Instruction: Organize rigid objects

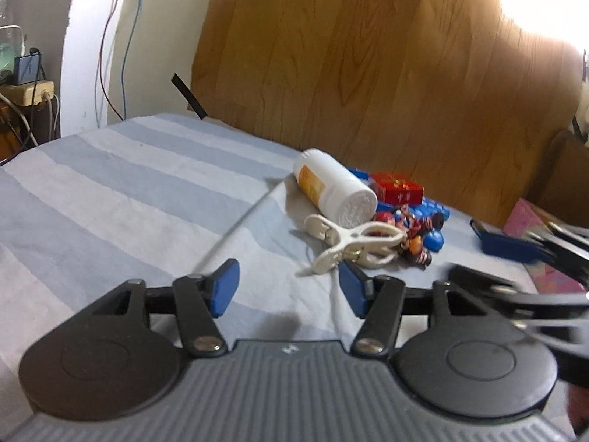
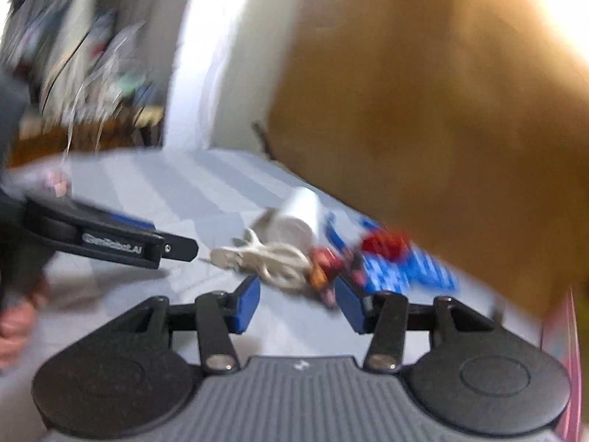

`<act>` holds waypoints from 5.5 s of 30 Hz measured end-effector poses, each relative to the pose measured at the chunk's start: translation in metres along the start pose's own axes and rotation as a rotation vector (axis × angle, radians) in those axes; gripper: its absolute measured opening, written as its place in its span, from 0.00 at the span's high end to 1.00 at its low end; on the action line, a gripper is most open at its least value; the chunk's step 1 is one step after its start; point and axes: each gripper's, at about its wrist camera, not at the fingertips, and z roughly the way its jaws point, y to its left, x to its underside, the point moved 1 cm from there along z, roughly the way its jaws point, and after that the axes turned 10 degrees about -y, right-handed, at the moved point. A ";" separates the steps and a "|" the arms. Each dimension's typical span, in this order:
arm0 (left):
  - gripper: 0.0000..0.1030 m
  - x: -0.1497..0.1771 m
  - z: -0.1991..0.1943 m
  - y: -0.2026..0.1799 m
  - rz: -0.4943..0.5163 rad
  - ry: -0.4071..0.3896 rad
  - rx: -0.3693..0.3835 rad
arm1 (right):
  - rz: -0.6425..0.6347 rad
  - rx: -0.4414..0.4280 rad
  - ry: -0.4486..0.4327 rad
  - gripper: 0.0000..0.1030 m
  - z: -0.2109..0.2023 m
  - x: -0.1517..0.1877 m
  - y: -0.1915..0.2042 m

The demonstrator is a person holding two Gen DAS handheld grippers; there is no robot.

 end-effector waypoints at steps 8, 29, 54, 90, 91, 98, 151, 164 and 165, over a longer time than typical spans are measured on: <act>0.38 -0.001 0.000 0.019 -0.115 -0.001 0.009 | -0.233 -0.151 0.156 0.30 0.086 -0.012 0.017; 0.33 0.009 -0.007 -0.027 0.101 0.014 0.153 | 0.235 0.092 0.151 0.71 -0.125 0.065 -0.050; 0.25 0.069 -0.047 -0.193 0.223 0.369 0.787 | 0.416 0.169 0.131 0.54 -0.196 0.129 -0.076; 0.38 0.078 -0.052 -0.204 0.399 0.305 0.829 | 0.413 0.225 0.139 0.48 -0.209 0.137 -0.087; 0.38 0.079 -0.053 -0.204 0.408 0.302 0.828 | 0.416 0.224 0.138 0.48 -0.209 0.138 -0.088; 0.38 0.082 -0.060 -0.206 0.461 0.277 0.827 | 0.454 0.224 0.129 0.48 -0.211 0.139 -0.093; 0.47 0.019 -0.017 -0.313 0.458 0.025 0.677 | 0.356 0.717 0.022 0.57 -0.163 0.125 -0.223; 0.44 0.020 -0.024 -0.163 0.326 0.047 0.418 | 0.493 0.542 -0.167 0.50 -0.178 0.092 -0.113; 0.44 0.020 -0.022 -0.152 0.322 0.045 0.376 | 0.491 0.514 -0.162 0.50 -0.171 0.088 -0.107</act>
